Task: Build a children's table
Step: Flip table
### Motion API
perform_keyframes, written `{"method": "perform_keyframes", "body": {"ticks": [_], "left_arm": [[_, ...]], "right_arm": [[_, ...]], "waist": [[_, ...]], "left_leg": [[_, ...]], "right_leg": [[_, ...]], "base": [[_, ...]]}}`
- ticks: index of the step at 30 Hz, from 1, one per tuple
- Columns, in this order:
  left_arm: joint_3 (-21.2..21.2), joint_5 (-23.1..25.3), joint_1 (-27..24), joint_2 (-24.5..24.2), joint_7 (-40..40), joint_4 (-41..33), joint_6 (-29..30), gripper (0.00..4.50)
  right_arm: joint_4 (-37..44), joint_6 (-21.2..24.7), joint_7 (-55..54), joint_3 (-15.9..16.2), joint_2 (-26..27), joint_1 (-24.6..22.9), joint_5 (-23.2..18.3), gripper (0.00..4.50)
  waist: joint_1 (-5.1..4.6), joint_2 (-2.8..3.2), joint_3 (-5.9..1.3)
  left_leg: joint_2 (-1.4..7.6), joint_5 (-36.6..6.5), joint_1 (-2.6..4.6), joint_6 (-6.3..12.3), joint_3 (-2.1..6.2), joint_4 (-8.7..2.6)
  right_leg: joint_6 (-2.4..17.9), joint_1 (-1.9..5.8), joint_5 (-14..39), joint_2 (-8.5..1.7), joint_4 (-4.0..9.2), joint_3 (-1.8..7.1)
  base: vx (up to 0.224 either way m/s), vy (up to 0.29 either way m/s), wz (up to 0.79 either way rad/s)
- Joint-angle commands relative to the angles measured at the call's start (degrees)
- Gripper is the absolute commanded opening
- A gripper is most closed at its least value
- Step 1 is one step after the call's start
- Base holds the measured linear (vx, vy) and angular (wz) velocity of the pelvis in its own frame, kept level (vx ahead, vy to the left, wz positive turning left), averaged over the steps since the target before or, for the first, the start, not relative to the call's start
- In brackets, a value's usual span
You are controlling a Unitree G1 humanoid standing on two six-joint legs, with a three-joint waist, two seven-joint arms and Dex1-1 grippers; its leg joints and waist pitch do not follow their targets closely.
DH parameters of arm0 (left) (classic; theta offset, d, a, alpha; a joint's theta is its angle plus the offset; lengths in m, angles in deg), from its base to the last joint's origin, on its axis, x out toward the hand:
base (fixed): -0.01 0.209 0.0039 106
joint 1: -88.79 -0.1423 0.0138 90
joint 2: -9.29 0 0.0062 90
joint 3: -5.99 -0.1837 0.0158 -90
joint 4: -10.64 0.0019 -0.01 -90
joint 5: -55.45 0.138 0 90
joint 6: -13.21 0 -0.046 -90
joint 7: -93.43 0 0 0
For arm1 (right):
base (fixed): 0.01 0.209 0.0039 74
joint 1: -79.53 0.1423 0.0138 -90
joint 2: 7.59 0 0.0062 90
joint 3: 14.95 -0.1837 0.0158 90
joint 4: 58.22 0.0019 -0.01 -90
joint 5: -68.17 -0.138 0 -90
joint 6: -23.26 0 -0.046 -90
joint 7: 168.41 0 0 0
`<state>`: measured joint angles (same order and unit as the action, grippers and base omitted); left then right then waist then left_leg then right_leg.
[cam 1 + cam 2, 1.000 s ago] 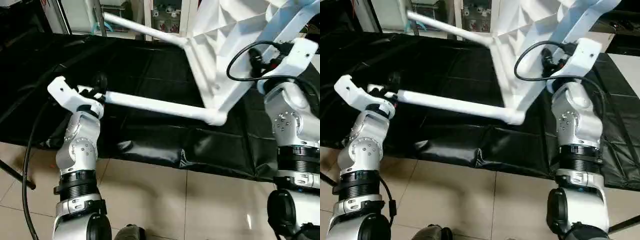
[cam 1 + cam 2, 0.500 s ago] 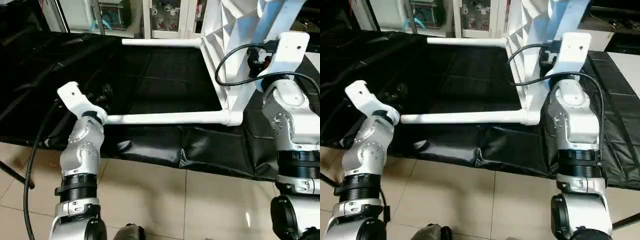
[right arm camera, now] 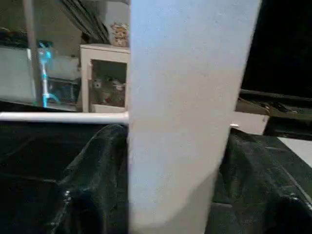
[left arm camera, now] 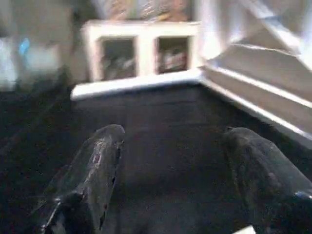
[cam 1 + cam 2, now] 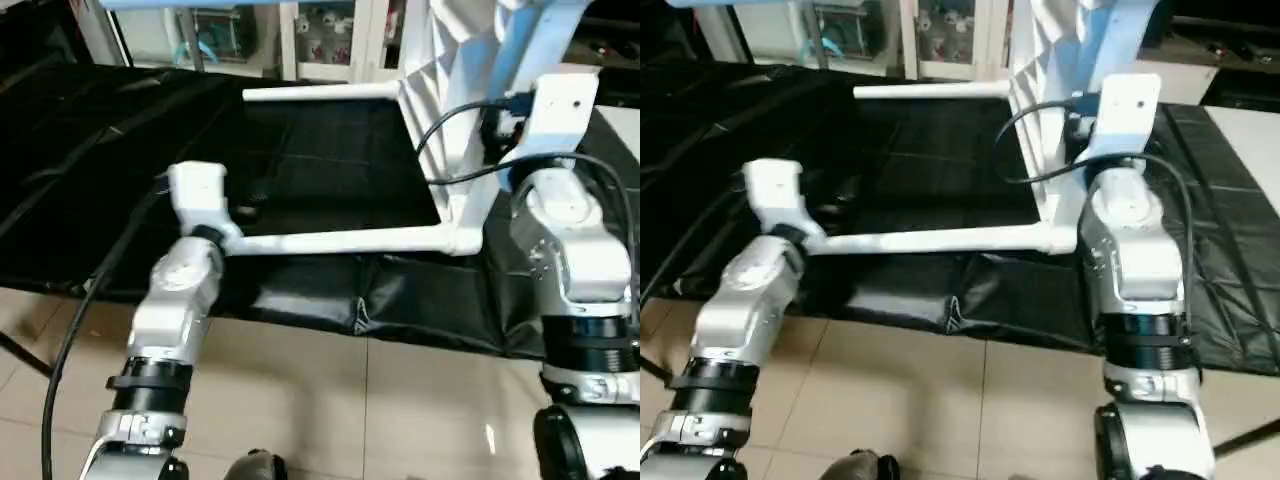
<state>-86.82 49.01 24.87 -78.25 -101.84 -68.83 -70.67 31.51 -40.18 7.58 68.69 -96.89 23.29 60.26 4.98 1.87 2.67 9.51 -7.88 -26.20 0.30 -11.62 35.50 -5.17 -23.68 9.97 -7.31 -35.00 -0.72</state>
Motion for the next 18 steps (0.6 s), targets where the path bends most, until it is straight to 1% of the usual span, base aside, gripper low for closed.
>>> {"method": "perform_keyframes", "body": {"ticks": [1, 2, 3, 4, 5, 6, 7, 8, 9, 10, 12, 13, 14, 15, 16, 17, 18], "left_arm": [[-3.52, 4.51, 0.0, -2.46, -3.71, -3.31, -4.47, 3.94], [-5.01, 6.54, 0.19, -4.01, -4.73, -4.18, -6.5, 4.01], [-6.19, 8.34, 0.48, -5.31, -5.48, -5.03, -8.4, 4.01], [-6.68, 9.12, 0.67, -5.84, -5.77, -5.48, -9.36, 4.07], [-7.27, 10.1, 0.93, -6.47, -6.12, -6.03, -10.57, 4.19], [-8.57, 11.33, 1.22, -7.55, -7.86, -7.69, -12.92, 4.19], [-9.06, 11.88, 1.38, -7.94, -8.42, -8.43, -14.11, 4.41], [-10.0, 12.65, 1.68, -8.6, -9.76, -10.04, -16.57, 4.44], [-10.0, 12.65, 1.68, -8.6, -9.76, -10.04, -16.57, 4.44], [-10.48, 13.06, 2.14, -8.99, -10.25, -11.02, -19.02, 4.48], [-10.58, 13.64, 2.96, -9.36, -9.96, -11.81, -22.47, 4.49], [-10.54, 13.74, 3.11, -9.42, -9.86, -11.84, -22.96, 4.5], [-10.1, 14.54, 4.1, -9.76, -9.04, -11.78, -25.86, 4.5], [-9.69, 15.18, 4.79, -9.97, -8.34, -11.63, -27.32, 4.5], [-9.04, 16.55, 6.25, -10.34, -7.07, -11.33, -29.16, 4.5], [-8.5, 17.96, 7.49, -10.76, -5.88, -11.0, -29.86, 4.5], [-8.5, 17.96, 7.49, -10.76, -5.88, -11.0, -29.86, 4.5]], "right_arm": [[3.22, -0.5, 1.17, 0.29, -0.36, -1.26, -0.15, 3.42], [5.02, -0.75, 1.66, 0.24, -0.37, -2.43, -0.37, 3.45], [6.75, -1.24, 2.03, -0.08, -0.19, -3.7, -0.71, 3.47], [7.52, -1.59, 2.09, -0.33, -0.04, -4.37, -0.87, 3.56], [8.43, -2.08, 2.14, -0.66, 0.16, -5.2, -1.07, 3.71], [10.49, -3.17, 2.38, -1.11, 0.58, -7.22, -1.46, 3.71], [11.44, -3.88, 2.59, -1.25, 0.76, -8.2, -1.67, 3.89], [13.56, -5.38, 3.22, -1.52, 1.13, -10.32, -2.11, 3.93], [13.56, -5.38, 3.22, -1.52, 1.13, -10.32, -2.11, 3.93], [15.32, -6.57, 3.97, -1.91, 1.19, -11.93, -2.58, 4.14], [17.46, -9.44, 4.95, -2.58, 0.87, -13.82, -2.66, 4.23], [17.7, -9.88, 5.3, -2.63, 0.82, -13.99, -2.83, 4.29], [18.86, -12.06, 7.26, -2.6, 0.41, -14.72, -3.54, 4.37], [19.26, -12.93, 8.59, -2.25, 0.12, -14.95, -3.99, 4.45], [19.73, -12.96, 11.37, -1.23, -0.33, -15.29, -5.46, 4.45], [20.07, -12.67, 13.0, -0.38, -0.34, -15.83, -6.39, 4.45], [20.07, -12.67, 13.0, -0.38, -0.34, -15.83, -6.39, 4.45]], "waist": [[-0.27, -0.51, -4.73], [-0.52, -0.58, -4.61], [-0.38, -0.56, -4.57], [-0.48, -0.55, -4.51], [-0.54, -0.54, -4.48], [-0.69, -0.52, -4.42], [-0.57, -0.34, -4.39], [-0.52, -0.39, -4.32], [-0.56, -0.45, -4.34], [-0.7, -0.31, -4.3], [-0.74, -0.39, -4.23], [-0.7, 0.2, -4.18], [-1.02, 0.16, -4.18], [-1.04, 0.43, -4.14], [-1.22, 0.22, -4.12], [-1.55, 0.13, -3.92], [-1.77, 0.26, -3.66]], "left_leg": [[2.33, -17.9, 3.75, -3.59, 1.64, -5.25], [2.31, -19.47, 3.95, -4.91, 1.63, -5.4], [2.35, -20.11, 4.09, -5.0, 1.59, -5.43], [2.37, -20.89, 4.07, -5.32, 1.64, -5.54], [2.36, -21.42, 4.09, -5.67, 1.63, -5.61], [2.34, -22.62, 4.21, -6.37, 1.69, -5.74], [2.36, -23.4, 4.26, -6.55, 1.77, -5.85], [2.4, -25.56, 4.4, -6.98, 1.84, -5.92], [2.44, -25.99, 4.4, -7.09, 1.84, -5.96], [2.38, -26.7, 4.39, -7.38, 1.96, -6.12], [2.39, -28.17, 4.42, -7.52, 1.95, -6.11], [2.34, -28.84, 4.39, -7.69, 2.07, -6.22], [2.24, -30.7, 4.36, -7.89, 2.22, -6.21], [2.25, -31.4, 4.49, -8.04, 2.25, -6.27], [2.28, -32.67, 4.63, -8.05, 2.37, -6.24], [2.2, -33.96, 4.6, -8.03, 2.44, -6.29], [2.13, -35.44, 4.65, -8.05, 2.46, -6.34]], "right_leg": [[4.82, 0.79, 11.51, 0.16, 3.82, -0.11], [4.71, 0.63, 11.85, 0.27, 3.8, -0.07], [4.46, 0.48, 12.3, 0.25, 4.04, 0.02], [4.25, 0.48, 12.85, 0.18, 3.95, 0.07], [4.33, 0.4, 13.32, 0.22, 3.89, 0.06], [4.61, 0.3, 14.24, 0.24, 3.88, 0.05], [4.59, 0.27, 14.91, 0.13, 4.05, 0.08], [4.37, 0.08, 16.28, 0.04, 4.33, 0.15], [4.51, 0.06, 16.19, 0.07, 4.21, 0.14], [4.78, 0.15, 16.07, 0.16, 4.16, 0.09], [4.9, 0.03, 17.03, 0.02, 4.27, 0.13], [4.84, 0.05, 17.5, -0.05, 4.34, 0.13], [4.64, 0.07, 18.84, 0.0, 4.45, 0.06], [4.53, -0.01, 19.39, 0.02, 4.62, 0.07], [4.45, -0.04, 19.92, 0.09, 4.67, 0.03], [4.82, -0.04, 21.02, 0.08, 4.79, -0.04], [4.9, -0.18, 22.51, 0.14, 5.03, -0.08]], "base": [[0.0, 0.0, 0.0], [0.0, 0.0, 0.0], [0.0, 0.0, 0.0], [0.0, 0.0, 0.0], [0.0, 0.0, 0.0], [0.0, 0.0, 0.0], [0.0, 0.0, 0.0], [0.0, 0.0, 0.0], [0.0, 0.0, 0.0], [0.0, 0.0, 0.0], [0.0, 0.0, 0.0], [0.0, 0.0, 0.0], [0.0, 0.0, 0.0], [0.0, 0.0, 0.0], [0.0, 0.0, 0.0], [0.0, 0.0, 0.0], [0.0, 0.0, 0.0]]}}
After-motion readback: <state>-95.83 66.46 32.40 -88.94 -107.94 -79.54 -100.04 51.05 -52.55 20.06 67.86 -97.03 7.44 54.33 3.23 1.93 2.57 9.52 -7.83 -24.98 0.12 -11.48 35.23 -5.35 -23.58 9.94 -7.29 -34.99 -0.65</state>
